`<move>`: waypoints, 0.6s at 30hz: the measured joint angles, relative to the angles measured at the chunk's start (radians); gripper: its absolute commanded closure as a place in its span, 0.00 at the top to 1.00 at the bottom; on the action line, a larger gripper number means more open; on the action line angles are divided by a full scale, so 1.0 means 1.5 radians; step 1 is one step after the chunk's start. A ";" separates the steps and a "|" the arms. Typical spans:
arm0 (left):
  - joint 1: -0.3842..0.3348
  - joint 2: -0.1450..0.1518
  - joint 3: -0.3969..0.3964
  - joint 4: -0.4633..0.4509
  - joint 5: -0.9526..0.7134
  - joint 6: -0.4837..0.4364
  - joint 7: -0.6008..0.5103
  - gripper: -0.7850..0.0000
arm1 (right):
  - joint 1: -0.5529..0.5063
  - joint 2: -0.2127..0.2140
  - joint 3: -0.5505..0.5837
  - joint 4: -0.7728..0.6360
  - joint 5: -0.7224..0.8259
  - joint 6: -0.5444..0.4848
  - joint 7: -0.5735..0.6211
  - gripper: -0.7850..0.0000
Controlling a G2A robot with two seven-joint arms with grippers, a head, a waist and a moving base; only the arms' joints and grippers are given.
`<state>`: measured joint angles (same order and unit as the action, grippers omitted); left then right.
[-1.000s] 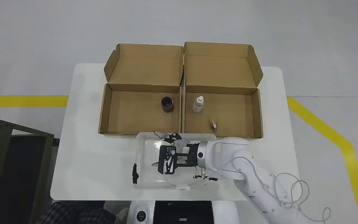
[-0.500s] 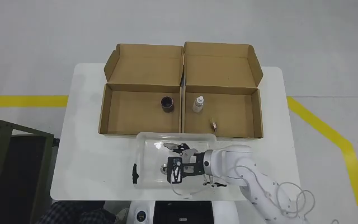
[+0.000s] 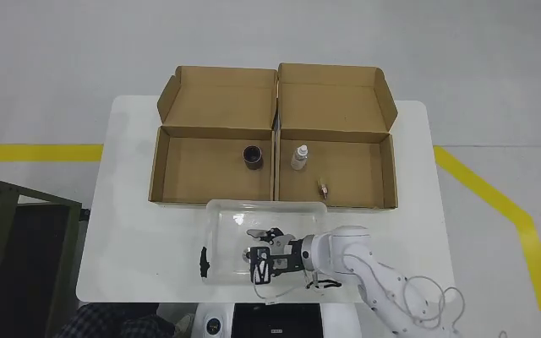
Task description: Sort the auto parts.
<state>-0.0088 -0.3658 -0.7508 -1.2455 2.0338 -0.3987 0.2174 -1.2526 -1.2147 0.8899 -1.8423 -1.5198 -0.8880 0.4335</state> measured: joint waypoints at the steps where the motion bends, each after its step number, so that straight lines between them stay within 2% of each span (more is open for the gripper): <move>1: 0.000 0.000 0.000 0.000 0.000 0.000 0.000 1.00 | 0.001 0.000 -0.003 0.004 -0.001 0.001 -0.001 0.69; 10: 0.000 0.000 0.000 0.000 0.000 0.000 0.000 1.00 | 0.021 -0.004 -0.032 0.048 -0.002 0.014 -0.014 0.62; 13: 0.000 0.000 0.000 0.000 0.000 0.000 0.000 1.00 | 0.028 -0.006 -0.042 0.063 -0.003 0.018 -0.018 0.50; 16: 0.000 0.000 0.000 0.000 0.000 0.000 0.000 1.00 | 0.034 -0.008 -0.051 0.076 -0.003 0.022 -0.022 0.47; 18: 0.000 0.000 0.000 0.000 0.000 0.000 0.000 1.00 | 0.038 -0.009 -0.056 0.083 -0.001 0.024 -0.024 0.40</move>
<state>-0.0088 -0.3658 -0.7508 -1.2455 2.0338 -0.3987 0.2174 -1.1950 -1.2278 0.8064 -1.7171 -1.5220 -0.8513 0.3977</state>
